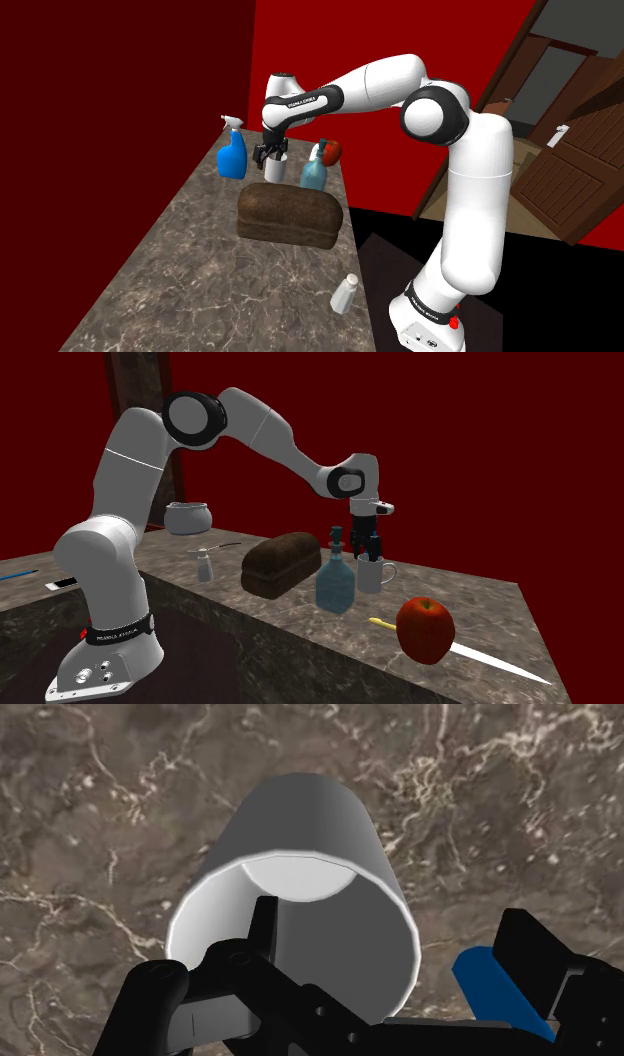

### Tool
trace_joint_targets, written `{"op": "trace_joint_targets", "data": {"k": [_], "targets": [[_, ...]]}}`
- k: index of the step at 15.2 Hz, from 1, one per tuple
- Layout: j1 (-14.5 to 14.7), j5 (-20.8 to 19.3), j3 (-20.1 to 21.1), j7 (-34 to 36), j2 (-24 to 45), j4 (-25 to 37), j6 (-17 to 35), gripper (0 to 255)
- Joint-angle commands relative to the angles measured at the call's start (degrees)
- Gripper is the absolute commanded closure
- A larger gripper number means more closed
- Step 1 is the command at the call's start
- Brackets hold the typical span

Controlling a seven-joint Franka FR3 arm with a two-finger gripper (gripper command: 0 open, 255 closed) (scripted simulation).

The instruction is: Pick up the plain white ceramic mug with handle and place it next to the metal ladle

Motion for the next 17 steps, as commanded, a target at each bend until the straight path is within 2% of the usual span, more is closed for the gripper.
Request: {"op": "trace_joint_targets", "data": {"k": [1,4,5,14,17], "targets": [[0.01,0.0,0.0,0.01,0.04,-0.01,0.06,0],[0.0,0.0,0.0,0.01,0.03,-0.01,0.06,0],[0.0,0.0,0.0,0.01,0.03,-0.01,0.06,255],[0.01,0.0,0.0,0.01,0.04,-0.01,0.06,255],[0.02,-0.04,-0.02,0.0,-0.95,0.91,-1.85,255]]}}
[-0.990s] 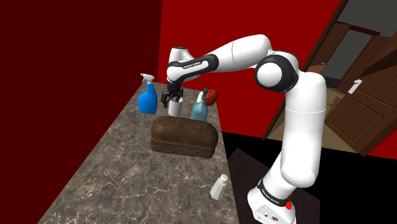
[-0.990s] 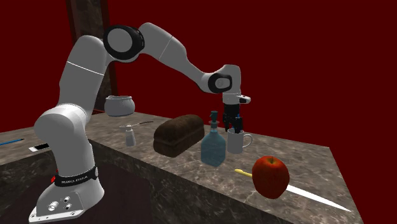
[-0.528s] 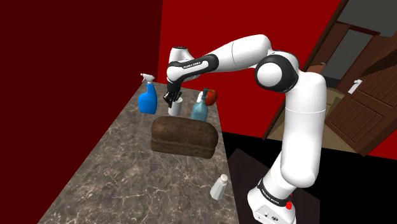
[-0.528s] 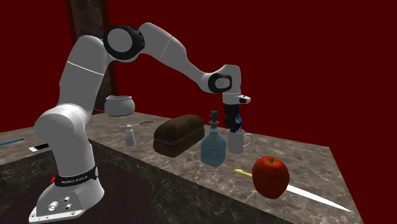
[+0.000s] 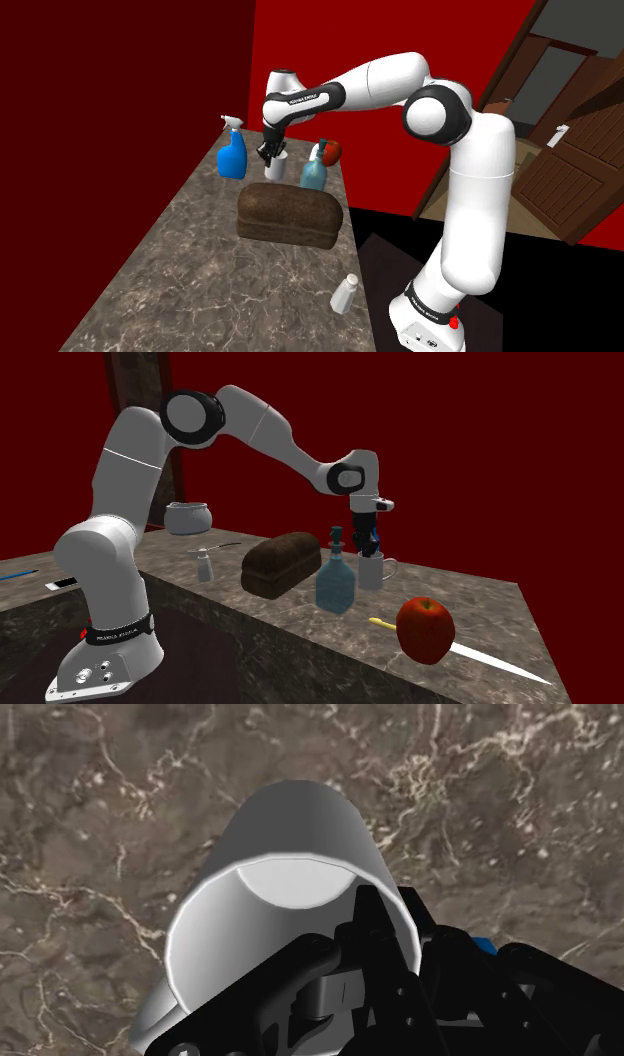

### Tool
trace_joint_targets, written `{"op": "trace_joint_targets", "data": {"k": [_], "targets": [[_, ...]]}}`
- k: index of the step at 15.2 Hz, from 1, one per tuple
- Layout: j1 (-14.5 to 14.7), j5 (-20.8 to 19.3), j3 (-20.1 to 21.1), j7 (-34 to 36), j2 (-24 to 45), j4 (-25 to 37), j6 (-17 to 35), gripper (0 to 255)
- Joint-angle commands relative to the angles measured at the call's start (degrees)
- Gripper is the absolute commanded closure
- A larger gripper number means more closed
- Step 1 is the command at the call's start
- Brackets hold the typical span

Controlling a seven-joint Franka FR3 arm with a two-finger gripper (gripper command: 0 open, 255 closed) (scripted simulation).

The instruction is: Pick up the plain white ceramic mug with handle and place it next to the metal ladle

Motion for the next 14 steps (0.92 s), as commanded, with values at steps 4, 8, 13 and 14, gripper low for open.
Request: {"op": "trace_joint_targets", "data": {"k": [4,8,13,14], "targets": [[0.02,-0.06,-0.03,-0.01,-1.3,1.98,-3.27,255],[0.04,-0.1,-0.06,-0.03,-2.32,3.64,-5.94,255],[0.05,-0.14,-0.08,-0.07,-3.29,6.11,-9.39,255],[0.05,-0.14,-0.08,-0.08,-3.46,6.65,-10.09,255]]}}
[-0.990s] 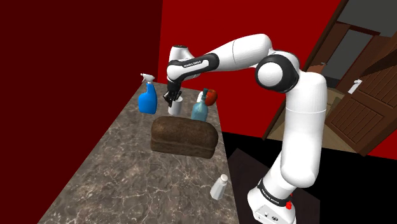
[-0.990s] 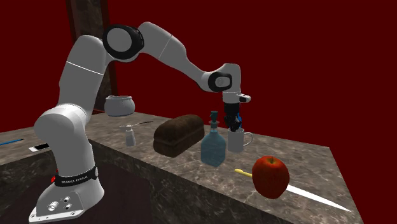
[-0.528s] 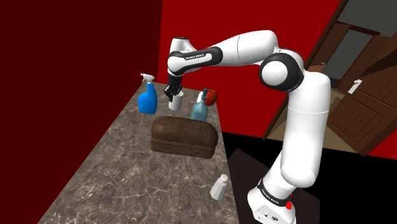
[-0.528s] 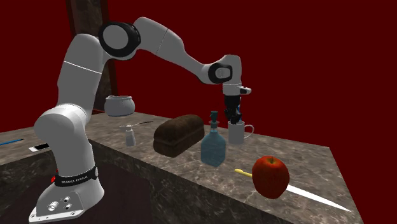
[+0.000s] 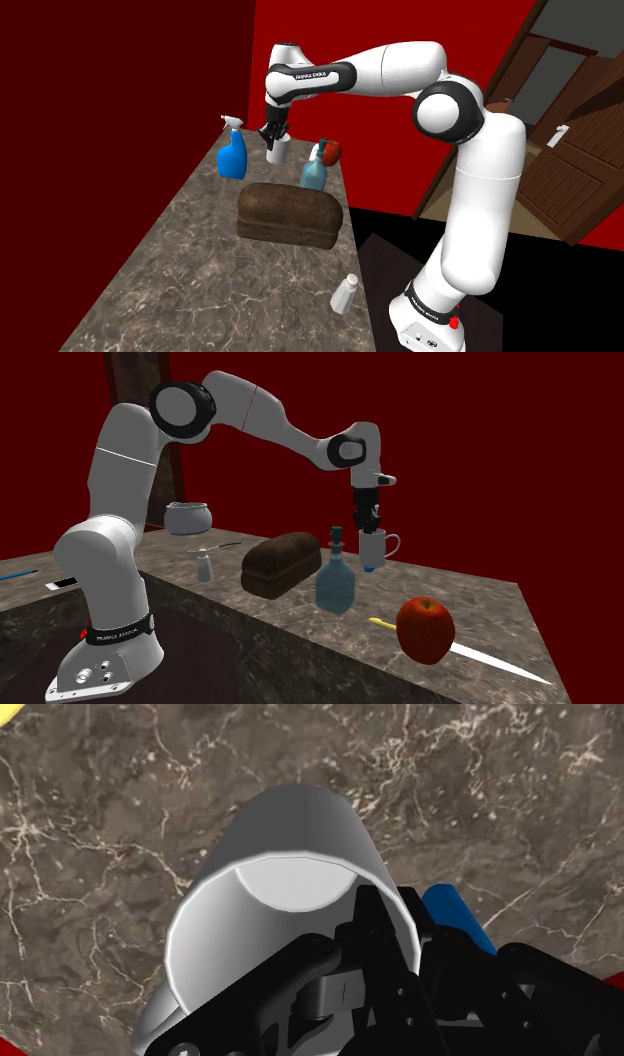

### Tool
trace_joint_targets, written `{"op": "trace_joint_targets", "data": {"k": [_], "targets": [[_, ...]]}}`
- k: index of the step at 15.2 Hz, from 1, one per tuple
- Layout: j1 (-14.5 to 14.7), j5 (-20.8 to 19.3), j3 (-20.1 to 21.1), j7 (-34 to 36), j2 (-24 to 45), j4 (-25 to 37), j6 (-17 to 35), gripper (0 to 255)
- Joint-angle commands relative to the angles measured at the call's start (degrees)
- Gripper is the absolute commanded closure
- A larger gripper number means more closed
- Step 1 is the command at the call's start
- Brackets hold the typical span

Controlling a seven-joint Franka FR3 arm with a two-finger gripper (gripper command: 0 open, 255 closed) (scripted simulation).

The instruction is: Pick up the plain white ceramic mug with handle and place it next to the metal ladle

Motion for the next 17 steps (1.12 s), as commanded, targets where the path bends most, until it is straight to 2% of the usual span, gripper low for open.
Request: {"op": "trace_joint_targets", "data": {"k": [1,17], "targets": [[0.03,-0.02,0.01,0.03,-0.19,1.27,-1.47,255],[-0.02,-0.01,-0.03,-0.15,-0.92,11.89,-12.82,255]]}}
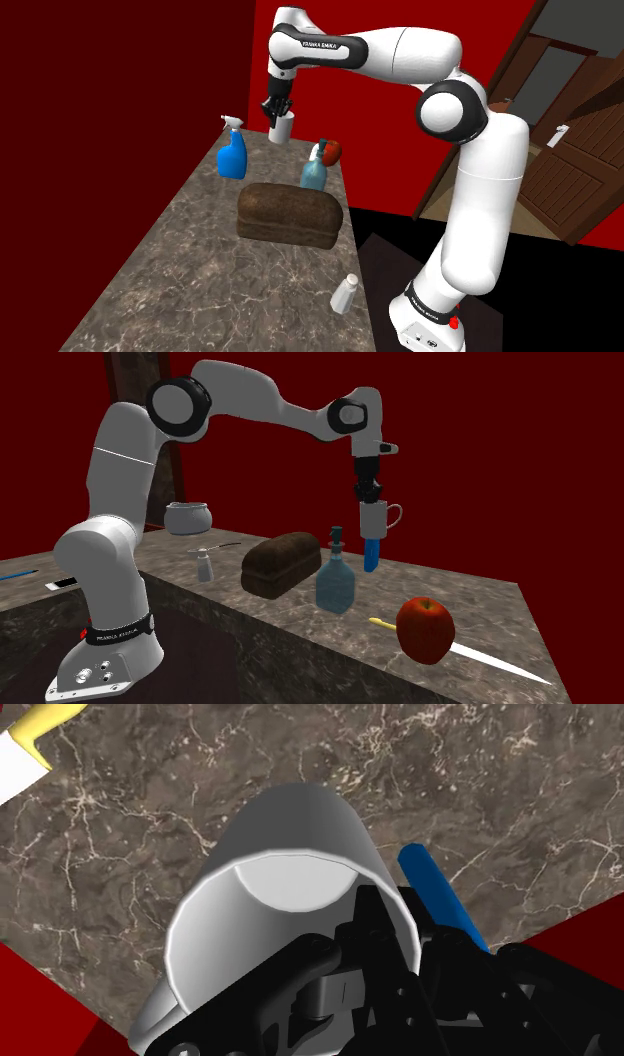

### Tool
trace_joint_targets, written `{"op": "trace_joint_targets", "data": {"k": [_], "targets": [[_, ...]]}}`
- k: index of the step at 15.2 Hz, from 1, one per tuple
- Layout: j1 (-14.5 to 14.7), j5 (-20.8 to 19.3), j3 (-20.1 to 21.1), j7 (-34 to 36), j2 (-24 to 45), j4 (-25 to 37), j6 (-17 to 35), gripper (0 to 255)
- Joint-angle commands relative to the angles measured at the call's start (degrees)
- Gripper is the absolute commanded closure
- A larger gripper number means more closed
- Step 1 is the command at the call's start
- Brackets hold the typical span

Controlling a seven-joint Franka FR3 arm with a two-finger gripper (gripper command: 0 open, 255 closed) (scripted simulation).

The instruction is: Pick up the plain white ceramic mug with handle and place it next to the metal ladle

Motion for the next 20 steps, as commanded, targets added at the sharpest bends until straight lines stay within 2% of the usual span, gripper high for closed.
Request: {"op": "trace_joint_targets", "data": {"k": [1,10,20], "targets": [[0.74,-0.21,0.31,1.06,-1.09,-1.42,0.28,255],[7.56,-1.82,4.11,11.97,-9.13,-13.99,4.51,255],[14.77,-2.92,9.44,24.9,-12.62,-20.14,6.64,255]]}}
